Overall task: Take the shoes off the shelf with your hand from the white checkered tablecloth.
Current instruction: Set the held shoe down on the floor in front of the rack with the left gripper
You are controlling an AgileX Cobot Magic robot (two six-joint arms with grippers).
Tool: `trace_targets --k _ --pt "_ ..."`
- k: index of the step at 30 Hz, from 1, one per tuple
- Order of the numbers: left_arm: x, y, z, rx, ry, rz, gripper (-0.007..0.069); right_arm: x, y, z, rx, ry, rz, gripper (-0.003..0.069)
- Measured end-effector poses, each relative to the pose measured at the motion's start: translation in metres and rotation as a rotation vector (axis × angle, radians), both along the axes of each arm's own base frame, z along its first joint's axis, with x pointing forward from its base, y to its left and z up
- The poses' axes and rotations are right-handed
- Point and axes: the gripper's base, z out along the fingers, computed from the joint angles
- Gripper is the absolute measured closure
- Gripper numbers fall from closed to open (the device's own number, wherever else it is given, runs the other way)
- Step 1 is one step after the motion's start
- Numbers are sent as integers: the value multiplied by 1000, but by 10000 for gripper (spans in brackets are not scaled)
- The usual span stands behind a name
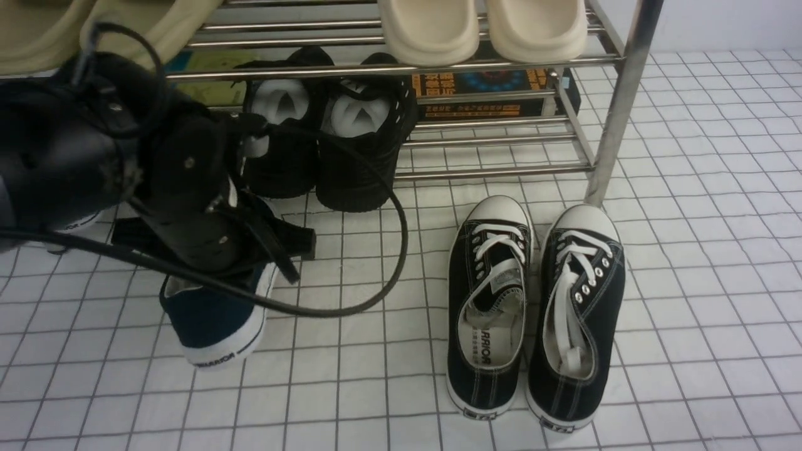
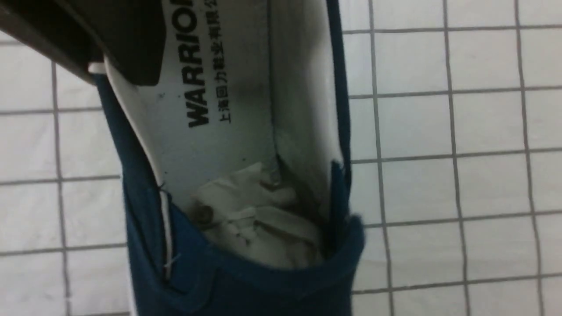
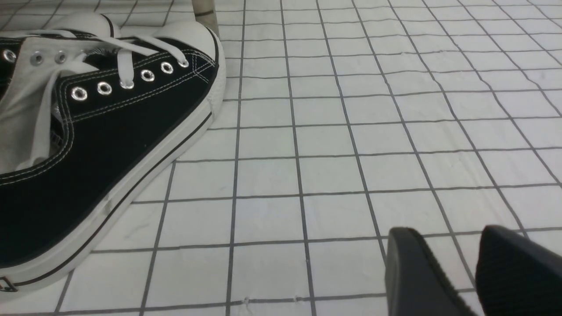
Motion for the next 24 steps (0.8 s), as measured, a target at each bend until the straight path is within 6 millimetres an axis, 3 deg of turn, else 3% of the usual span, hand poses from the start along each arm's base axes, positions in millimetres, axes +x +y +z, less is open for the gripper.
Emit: trace_targets --k 9,14,20,24 --pt "10 -15 -33 28 65 38 566 0 0 0 0 0 0 420" --pt "10 -15 -34 29 68 39 491 0 0 0 0 0 0 420" --pt "14 -14 -15 45 38 49 352 0 0 0 0 0 0 420" --pt "13 -10 22 72 -19 2 329 0 0 0 0 0 0 420"
